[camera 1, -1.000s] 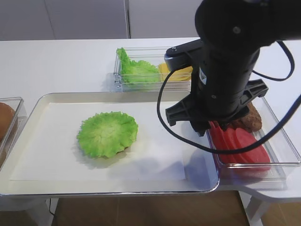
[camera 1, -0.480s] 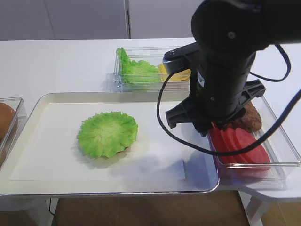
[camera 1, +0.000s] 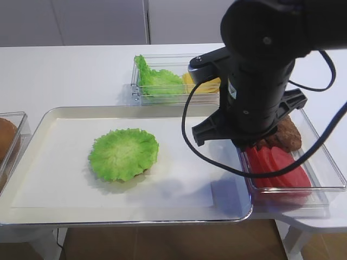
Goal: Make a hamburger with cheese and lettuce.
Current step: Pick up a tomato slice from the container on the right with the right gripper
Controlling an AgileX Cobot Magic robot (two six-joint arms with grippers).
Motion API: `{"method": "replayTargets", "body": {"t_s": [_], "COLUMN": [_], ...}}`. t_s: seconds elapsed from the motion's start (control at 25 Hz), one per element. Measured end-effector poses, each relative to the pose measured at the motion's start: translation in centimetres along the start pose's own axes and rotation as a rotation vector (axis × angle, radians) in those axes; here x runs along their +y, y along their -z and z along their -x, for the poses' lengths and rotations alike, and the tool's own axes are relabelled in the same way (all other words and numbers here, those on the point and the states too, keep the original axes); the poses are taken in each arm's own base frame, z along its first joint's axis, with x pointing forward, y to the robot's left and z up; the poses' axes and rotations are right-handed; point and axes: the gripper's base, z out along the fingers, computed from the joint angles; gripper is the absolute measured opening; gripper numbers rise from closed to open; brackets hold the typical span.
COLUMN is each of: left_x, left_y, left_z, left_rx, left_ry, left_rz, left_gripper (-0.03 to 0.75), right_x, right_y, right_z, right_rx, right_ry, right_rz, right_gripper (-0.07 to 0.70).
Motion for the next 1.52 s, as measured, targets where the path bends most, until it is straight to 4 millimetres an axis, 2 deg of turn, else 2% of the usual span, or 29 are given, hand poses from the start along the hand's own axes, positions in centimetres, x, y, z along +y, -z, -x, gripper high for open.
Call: {"method": "replayTargets", "body": {"t_s": [0.68, 1.04, 1.24, 1.52], "left_x": [0.0, 0.0, 0.0, 0.0], "left_y": [0.0, 0.0, 0.0, 0.0], "left_z": [0.0, 0.0, 0.0, 0.0], "left_rx": [0.000, 0.000, 0.000, 0.000], "left_ry": [0.000, 0.000, 0.000, 0.000], "left_rz": [0.000, 0.000, 0.000, 0.000], "left_gripper": [0.382, 0.382, 0.382, 0.382], "right_x": [-0.1, -0.6, -0.9, -1.5], "right_y": [0.0, 1.3, 2.7, 6.5], "right_z": [0.1, -0.1, 0.0, 1.0], "right_rx": [-0.007, -0.036, -0.058, -0.139], "right_ry": [-0.002, -0.018, -0.037, -0.037], "right_rz": [-0.010, 0.002, 0.019, 0.063], "right_gripper": [0.046, 0.045, 0.045, 0.045]}}
